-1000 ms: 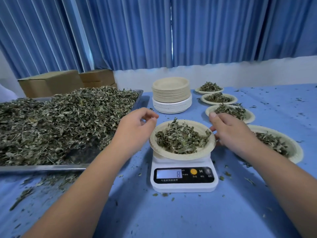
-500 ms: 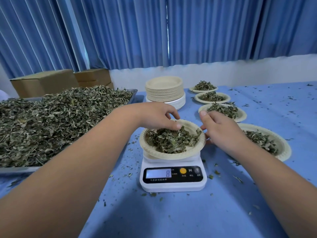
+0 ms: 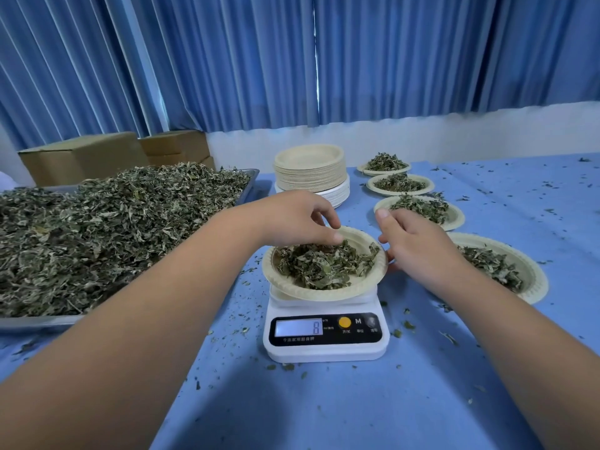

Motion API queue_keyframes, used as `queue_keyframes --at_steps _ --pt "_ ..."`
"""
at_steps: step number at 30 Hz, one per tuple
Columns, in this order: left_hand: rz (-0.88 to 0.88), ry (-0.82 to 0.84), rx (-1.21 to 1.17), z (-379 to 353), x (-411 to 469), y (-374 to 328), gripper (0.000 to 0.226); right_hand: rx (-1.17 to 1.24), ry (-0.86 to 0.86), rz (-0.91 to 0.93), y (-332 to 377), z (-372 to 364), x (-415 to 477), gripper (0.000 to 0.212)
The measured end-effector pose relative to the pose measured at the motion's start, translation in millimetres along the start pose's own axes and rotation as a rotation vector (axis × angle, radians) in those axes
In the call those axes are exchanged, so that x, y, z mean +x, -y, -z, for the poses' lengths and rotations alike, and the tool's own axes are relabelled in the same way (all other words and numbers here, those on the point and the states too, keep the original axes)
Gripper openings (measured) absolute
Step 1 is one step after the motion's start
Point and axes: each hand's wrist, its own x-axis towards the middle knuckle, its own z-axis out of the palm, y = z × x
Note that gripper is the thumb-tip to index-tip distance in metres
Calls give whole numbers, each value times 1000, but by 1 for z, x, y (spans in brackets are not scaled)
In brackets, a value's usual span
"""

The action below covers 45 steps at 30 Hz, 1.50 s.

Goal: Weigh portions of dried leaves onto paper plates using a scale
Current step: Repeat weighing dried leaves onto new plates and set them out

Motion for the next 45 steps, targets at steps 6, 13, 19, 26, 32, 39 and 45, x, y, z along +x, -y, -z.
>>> queue_keyframes --at_steps 6,13,19,26,32,39,45 --pt "-30 -14 128 -8 2 -4 23 -4 1 3 2 0 0 48" --pt "-58 -149 4 -1 -3 -2 7 -13 5 10 2 1 0 48" --pt "-107 -303 -133 -2 -9 -4 5 -11 5 4 2 1 -1 49" --pt "-96 -336 -230 -2 -12 -3 8 -17 2 5 2 1 0 55" --pt "-91 -374 -277 -1 -13 -1 24 -25 4 7 2 1 0 54" --pt "-122 -453 -307 -6 -18 0 20 -29 5 1 2 2 -1 53" --pt "-88 -444 -374 -12 -25 6 28 -46 7 2 3 1 0 55"
